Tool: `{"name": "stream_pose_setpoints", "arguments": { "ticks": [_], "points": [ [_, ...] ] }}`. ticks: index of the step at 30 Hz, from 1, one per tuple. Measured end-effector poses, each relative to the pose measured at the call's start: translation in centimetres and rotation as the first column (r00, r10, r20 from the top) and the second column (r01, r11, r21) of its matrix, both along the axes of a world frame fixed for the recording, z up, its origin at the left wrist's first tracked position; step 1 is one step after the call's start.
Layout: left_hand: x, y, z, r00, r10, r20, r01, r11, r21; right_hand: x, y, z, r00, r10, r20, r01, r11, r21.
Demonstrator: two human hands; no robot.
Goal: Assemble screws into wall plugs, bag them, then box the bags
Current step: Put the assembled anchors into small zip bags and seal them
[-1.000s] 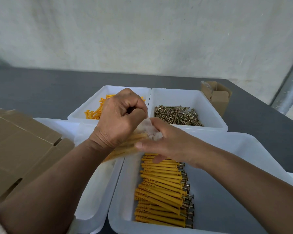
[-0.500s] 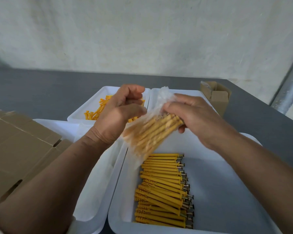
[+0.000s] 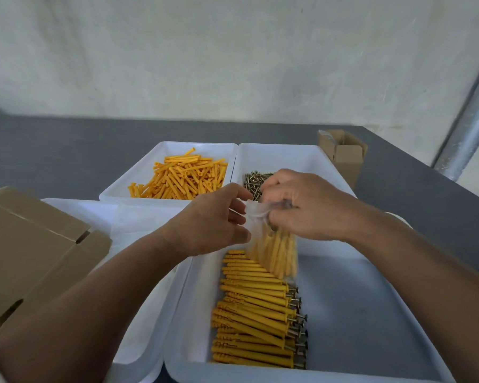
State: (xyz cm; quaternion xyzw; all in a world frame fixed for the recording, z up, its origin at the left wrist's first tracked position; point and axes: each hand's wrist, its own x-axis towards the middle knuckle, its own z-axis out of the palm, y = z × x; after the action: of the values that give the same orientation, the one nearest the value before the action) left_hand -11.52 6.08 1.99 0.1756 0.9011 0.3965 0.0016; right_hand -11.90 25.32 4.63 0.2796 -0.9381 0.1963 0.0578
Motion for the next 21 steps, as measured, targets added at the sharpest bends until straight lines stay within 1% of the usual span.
{"name": "stream_pose_setpoints", "arguments": {
  "ticks": [3, 5, 6, 8, 10, 12, 13, 17, 19, 21],
  "points": [
    [0.0, -0.1, -0.1, 1.000, -0.003, 0.003, 0.003, 1.000, -0.007, -0.2, 0.0, 0.0, 0.999, -0.024, -0.026, 0.022, 0.998, -0.061],
    [-0.1, 0.0, -0.1, 1.000, -0.015, 0.017, 0.015, 1.000, -0.004, -0.6, 0.2, 0.1, 0.995, -0.068, -0.074, 0.061, 0.994, -0.088],
    [0.0, 0.2, 0.0, 0.999, -0.025, 0.026, 0.024, 1.000, 0.005, -0.8, 0.3, 0.3, 0.992, -0.097, -0.079, 0.086, 0.988, -0.128],
    [0.0, 0.4, 0.2, 0.996, -0.056, 0.066, 0.054, 0.998, 0.038, -0.9, 0.7, 0.8, 0.991, -0.131, -0.008, 0.123, 0.951, -0.284],
    [0.1, 0.8, 0.5, 0.986, -0.111, 0.127, 0.101, 0.991, 0.083, -0.8, 0.9, 1.2, 0.991, -0.086, 0.103, 0.124, 0.881, -0.457],
    [0.1, 1.2, 0.7, 0.968, -0.179, 0.174, 0.158, 0.979, 0.129, -0.5, 0.9, 1.5, 0.985, -0.018, 0.170, 0.113, 0.817, -0.566],
    [0.1, 1.4, 0.6, 0.958, -0.210, 0.193, 0.180, 0.970, 0.165, -0.4, 0.7, 1.5, 0.985, 0.005, 0.175, 0.099, 0.808, -0.581],
    [0.3, 2.0, 0.1, 0.939, -0.277, 0.204, 0.191, 0.913, 0.361, 0.2, 0.0, 1.3, 0.990, 0.095, 0.100, -0.029, 0.851, -0.524],
    [0.4, 2.1, 0.0, 0.929, -0.306, 0.210, 0.184, 0.870, 0.457, 0.2, 0.1, 1.3, 0.991, 0.111, 0.080, -0.047, 0.827, -0.561],
    [0.3, 1.9, -0.1, 0.916, -0.324, 0.237, 0.152, 0.825, 0.544, 0.2, 0.2, 1.4, 0.986, 0.107, 0.128, -0.004, 0.783, -0.622]
  ]
}}
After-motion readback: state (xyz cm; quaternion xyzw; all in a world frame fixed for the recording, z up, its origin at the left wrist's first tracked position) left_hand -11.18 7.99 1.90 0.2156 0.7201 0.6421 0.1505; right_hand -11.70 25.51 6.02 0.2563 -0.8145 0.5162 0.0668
